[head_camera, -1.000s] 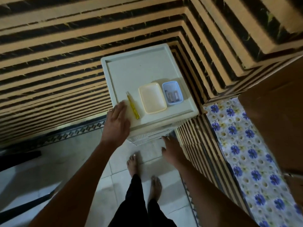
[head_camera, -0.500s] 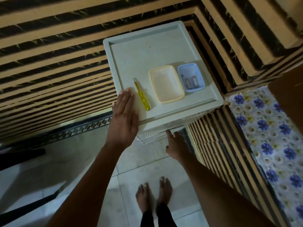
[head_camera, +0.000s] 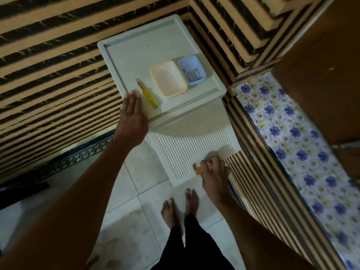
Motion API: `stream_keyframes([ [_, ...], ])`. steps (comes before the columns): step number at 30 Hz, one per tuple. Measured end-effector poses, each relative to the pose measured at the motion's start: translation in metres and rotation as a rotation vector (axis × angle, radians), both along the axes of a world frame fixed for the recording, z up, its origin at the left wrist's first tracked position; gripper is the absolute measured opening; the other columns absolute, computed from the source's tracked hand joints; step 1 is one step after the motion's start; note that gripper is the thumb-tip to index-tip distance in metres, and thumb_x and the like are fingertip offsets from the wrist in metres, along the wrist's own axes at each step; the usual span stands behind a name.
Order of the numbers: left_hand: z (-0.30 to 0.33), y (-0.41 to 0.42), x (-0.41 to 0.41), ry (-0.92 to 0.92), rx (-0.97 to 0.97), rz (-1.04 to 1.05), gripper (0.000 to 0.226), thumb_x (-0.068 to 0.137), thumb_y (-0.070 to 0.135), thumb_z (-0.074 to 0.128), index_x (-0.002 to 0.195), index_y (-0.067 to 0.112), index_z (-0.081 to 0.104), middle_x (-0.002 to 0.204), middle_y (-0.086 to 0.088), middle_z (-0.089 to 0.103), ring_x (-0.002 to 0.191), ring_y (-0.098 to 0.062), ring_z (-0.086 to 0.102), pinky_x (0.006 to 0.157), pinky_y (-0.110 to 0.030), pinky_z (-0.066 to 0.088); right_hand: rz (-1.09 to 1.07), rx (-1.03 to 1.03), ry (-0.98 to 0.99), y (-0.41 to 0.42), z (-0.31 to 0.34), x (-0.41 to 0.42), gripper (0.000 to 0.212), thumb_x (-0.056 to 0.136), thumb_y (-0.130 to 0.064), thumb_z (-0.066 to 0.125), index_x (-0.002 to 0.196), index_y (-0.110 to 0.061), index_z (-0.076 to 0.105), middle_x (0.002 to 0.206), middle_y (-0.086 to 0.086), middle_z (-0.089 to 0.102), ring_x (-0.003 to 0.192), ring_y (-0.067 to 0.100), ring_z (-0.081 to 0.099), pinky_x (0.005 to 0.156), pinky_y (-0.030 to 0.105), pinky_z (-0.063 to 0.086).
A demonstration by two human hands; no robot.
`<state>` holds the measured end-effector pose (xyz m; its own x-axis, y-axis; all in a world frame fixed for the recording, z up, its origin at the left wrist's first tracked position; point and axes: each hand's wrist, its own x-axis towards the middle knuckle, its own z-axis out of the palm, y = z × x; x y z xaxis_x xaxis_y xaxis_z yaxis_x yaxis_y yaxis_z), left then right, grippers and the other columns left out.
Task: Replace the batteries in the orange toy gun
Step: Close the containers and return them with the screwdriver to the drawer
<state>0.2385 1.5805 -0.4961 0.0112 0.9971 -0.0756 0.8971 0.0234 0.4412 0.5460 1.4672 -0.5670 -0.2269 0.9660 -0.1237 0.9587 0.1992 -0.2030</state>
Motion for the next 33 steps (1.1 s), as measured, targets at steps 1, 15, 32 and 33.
stream_keyframes([
  [1, 0.004, -0.004, 0.001, 0.006, -0.027, -0.021, 0.071, 0.105, 0.032, 0.025, 0.158, -0.012, 0.011, 0.168, -0.03, 0.003, 0.156, -0.048, -0.003, 0.127, -0.062, 0.007, -0.012, 0.051, 0.006, -0.007, 0.008, 0.006, 0.059, 0.066, -0.014, 0.09, 0.112, -0.022, 0.054, 0.122, 0.016, 0.055, 0.109, 0.033, 0.053, 0.08, 0.047, 0.048],
  [15, 0.016, -0.009, -0.014, 0.025, -0.065, -0.126, 0.067, 0.108, 0.023, 0.042, 0.158, -0.012, 0.014, 0.168, -0.029, 0.004, 0.156, -0.044, 0.001, 0.127, -0.057, 0.013, 0.149, 0.45, 0.025, 0.073, 0.038, -0.027, 0.033, 0.078, -0.026, 0.076, 0.109, -0.023, 0.067, 0.127, 0.016, 0.061, 0.108, 0.034, 0.055, 0.082, 0.047, 0.041],
  [32, 0.035, 0.003, 0.004, -0.162, 0.219, 0.219, 0.038, 0.096, 0.013, 0.06, 0.133, 0.003, 0.057, 0.135, -0.018, 0.057, 0.122, -0.034, 0.056, 0.099, -0.048, 0.054, -0.04, 0.467, 0.572, 0.148, 0.048, -0.055, 0.042, 0.094, -0.05, 0.068, 0.107, -0.011, 0.062, 0.115, 0.012, 0.059, 0.101, 0.026, 0.056, 0.084, 0.041, 0.049],
  [33, 0.041, 0.01, 0.011, -0.152, 0.261, 0.253, 0.033, 0.098, 0.016, 0.059, 0.128, 0.004, 0.06, 0.128, -0.017, 0.06, 0.115, -0.034, 0.059, 0.093, -0.047, 0.055, -0.095, 0.458, 0.688, 0.153, 0.058, -0.056, 0.034, 0.097, -0.039, 0.067, 0.107, -0.006, 0.063, 0.116, 0.014, 0.057, 0.102, 0.025, 0.056, 0.085, 0.039, 0.052],
])
